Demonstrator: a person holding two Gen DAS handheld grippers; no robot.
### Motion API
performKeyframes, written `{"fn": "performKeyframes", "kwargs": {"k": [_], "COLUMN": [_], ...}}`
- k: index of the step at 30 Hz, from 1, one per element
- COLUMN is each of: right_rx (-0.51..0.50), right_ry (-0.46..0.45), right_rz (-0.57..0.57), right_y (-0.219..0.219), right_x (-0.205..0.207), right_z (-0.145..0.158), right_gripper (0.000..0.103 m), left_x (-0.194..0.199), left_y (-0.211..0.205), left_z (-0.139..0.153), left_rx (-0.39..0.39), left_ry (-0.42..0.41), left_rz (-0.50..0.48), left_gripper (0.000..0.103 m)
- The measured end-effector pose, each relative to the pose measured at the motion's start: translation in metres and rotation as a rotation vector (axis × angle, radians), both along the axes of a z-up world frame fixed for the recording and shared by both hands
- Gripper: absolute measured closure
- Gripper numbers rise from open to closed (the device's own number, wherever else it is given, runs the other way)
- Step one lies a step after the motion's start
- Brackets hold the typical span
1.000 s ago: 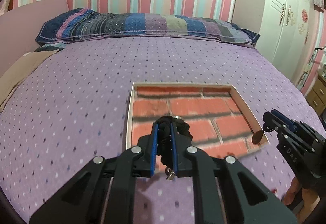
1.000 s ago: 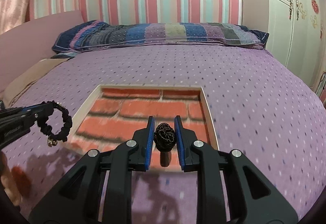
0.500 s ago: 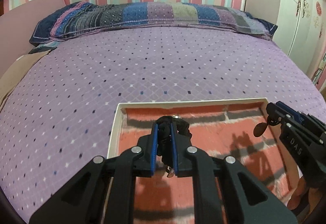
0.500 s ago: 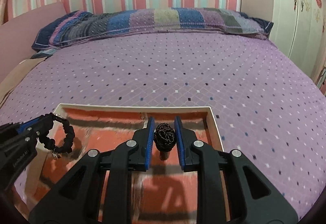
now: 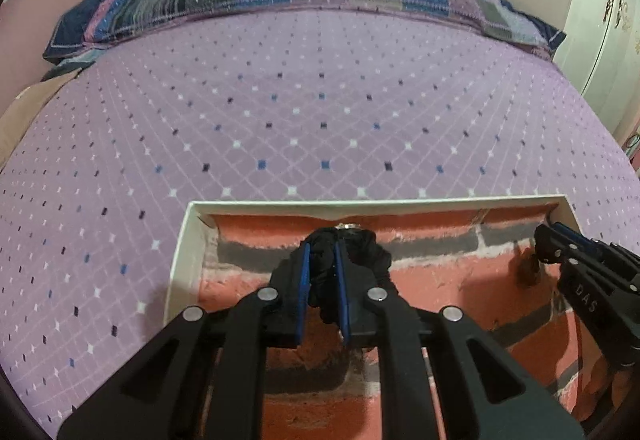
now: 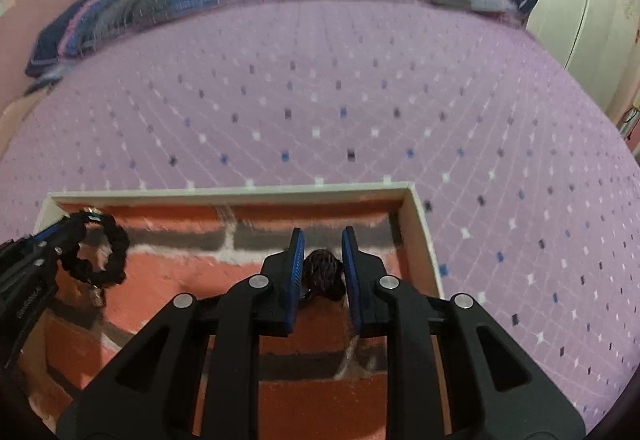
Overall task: Organize jewelry
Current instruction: 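Open both grippers to drop the scrunchie and pendant into the tray, then move both open grippers back toward the remaining jewelry on the bed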
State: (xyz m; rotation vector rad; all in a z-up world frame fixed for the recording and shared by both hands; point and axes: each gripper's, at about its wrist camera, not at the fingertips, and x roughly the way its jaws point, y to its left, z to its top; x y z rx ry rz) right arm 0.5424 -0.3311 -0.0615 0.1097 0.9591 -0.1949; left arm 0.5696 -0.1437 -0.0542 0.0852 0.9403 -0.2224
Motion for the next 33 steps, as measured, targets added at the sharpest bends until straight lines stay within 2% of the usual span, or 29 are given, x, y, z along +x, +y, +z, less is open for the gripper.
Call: {"fn": "performKeyframes", "kwargs": {"k": [5,7,9,10,11,12,13,14,19,22,25,33], "right_rx": [-0.023,0.029,0.045,0.055,0.073,0.086,0.093,0.098,0.139,0.104,0.069,0.032], "right_ry": [0.013,0.063,0.059,0.058,0.057,0.063,0.068,0.069,0.033,-0.009,-0.039,-0.093], "right_rz": [0.008,0.014,0.008,0.007,0.014,0.017,0.017,0.018,0.033,0.032,0.030,0.042], "right_y": [0.006,0.004,0.001,0.000,-0.001,-0.003,-0.003,-0.004,-0.010,-0.010,-0.008,0.013], "right_x": [0.004,0.008,0.008,0.008,0.008,0.007,0.005,0.003,-0.013,-0.032,-0.057,-0.146], "right_z": [-0.001,-0.009,-0.010,-0.009,-0.009,-0.009,-0.009,-0.007,0.015,0.035,0.049,0.062], "right_gripper": [0.083,0.083,0.082,0.078,0.073,0.060,0.054,0.053,0.044,0.035,0.034,0.031], "left_x": [0.008,0.011,0.012,0.012,0.012,0.011,0.010,0.008,-0.007,-0.023,-0.046,-0.135], "left_y": [-0.011,-0.012,-0.011,-0.011,-0.011,-0.011,-0.011,-0.010,0.001,0.011,0.025,0.063], "left_z": [-0.014,-0.017,-0.018,-0.018,-0.018,-0.018,-0.017,-0.014,0.012,0.036,0.056,0.072], "left_rx": [0.070,0.086,0.079,0.082,0.090,0.097,0.106,0.110,0.084,0.078,0.068,0.010], "left_ry": [0.050,0.066,0.069,0.073,0.075,0.076,0.076,0.070,0.046,0.007,-0.034,-0.059], "left_rz": [-0.004,-0.001,0.000,-0.001,-0.002,-0.002,0.000,0.007,0.016,0.021,0.037,0.044], "left_gripper": [0.089,0.089,0.089,0.088,0.082,0.077,0.060,0.049,0.047,0.044,0.034,0.034]}}
